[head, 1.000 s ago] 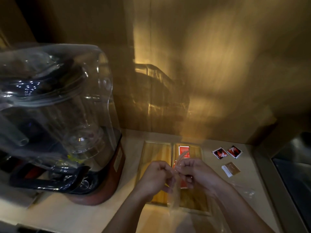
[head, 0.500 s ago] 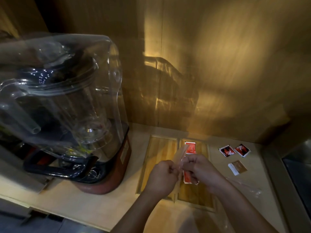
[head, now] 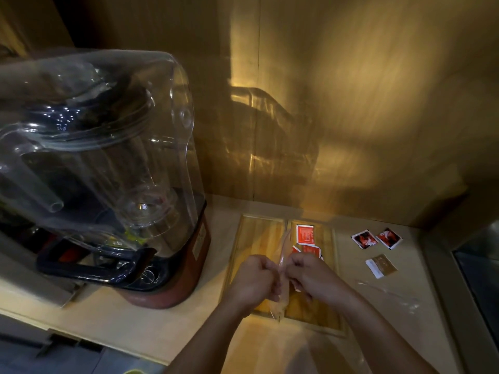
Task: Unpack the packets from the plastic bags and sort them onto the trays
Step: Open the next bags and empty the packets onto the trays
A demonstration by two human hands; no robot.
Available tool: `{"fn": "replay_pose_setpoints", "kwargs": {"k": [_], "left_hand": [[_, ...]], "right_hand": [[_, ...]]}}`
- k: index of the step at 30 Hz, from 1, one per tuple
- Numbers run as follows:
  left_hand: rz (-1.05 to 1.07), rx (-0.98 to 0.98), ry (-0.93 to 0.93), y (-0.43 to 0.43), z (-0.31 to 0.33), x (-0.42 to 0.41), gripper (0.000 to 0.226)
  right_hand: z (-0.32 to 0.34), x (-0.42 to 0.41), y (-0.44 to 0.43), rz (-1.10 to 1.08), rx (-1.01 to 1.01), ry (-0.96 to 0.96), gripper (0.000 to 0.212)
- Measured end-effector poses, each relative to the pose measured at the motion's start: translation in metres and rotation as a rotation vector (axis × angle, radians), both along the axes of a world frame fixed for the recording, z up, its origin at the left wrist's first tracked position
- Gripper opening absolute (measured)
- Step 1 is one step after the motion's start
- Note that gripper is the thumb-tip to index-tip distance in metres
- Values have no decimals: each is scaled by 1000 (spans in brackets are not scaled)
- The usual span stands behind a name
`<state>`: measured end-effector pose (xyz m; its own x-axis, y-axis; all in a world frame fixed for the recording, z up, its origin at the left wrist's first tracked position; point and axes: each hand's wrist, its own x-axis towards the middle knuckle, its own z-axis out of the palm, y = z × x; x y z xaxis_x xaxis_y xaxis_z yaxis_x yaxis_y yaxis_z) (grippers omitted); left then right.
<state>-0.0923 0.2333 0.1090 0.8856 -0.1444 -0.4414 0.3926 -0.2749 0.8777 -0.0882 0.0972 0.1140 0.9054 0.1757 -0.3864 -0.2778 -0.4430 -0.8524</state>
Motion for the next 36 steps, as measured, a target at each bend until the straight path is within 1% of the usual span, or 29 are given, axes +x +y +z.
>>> {"fn": "replay_pose_setpoints", "kwargs": {"k": [4,7,10,14,16,17,18,20,23,24,26,27,28,31,32,34,36], "left_hand": [[-45,378,-179,-9,-2,-2,11],[-84,568,-283,-13,0,-6,18],[-96,666,-318,-16,2,-7,22],[-98,699,-316,-18,6,-9,23],[-38,662,-292,-14,9,-9,18],[15,601,-263,-10,8,-7,13],[60,514,-219,-5,9,-6,11],[82,365,-160,-1,7,-2,15],[67,273,-176,-4,2,-1,12],[68,258,-160,-6,1,-1,19],[54,210,-73,-6,-3,-1,43],[38,162,-19,-4,-4,-1,49],[17,77,29,-2,-4,0,49],[-45,-257,128,10,-9,0,29],[-63,-333,151,13,-10,0,25],[-99,-381,182,15,-11,-1,27],[-151,-330,189,13,-12,-2,32]], "right_hand": [[-6,-1,7,37,-220,-159,35],[-7,-3,12,85,-371,-232,37],[-3,-2,15,107,-438,-244,39],[2,-5,18,112,-488,-255,38],[4,-6,14,82,-544,-301,32],[4,-6,11,60,-530,-304,30],[4,-5,7,51,-471,-286,31],[2,-5,2,54,-355,-247,35],[-4,-5,6,69,-265,-266,37],[-5,-5,8,78,-232,-272,36],[-6,-7,9,95,-166,-259,33],[-7,-7,8,98,-133,-249,31],[-9,-7,6,96,-99,-239,29],[-14,-5,0,70,-11,-229,28],[-14,-4,-1,69,7,-231,30],[-15,-4,-4,84,68,-217,27],[-12,-5,-5,119,139,-171,28]]}}
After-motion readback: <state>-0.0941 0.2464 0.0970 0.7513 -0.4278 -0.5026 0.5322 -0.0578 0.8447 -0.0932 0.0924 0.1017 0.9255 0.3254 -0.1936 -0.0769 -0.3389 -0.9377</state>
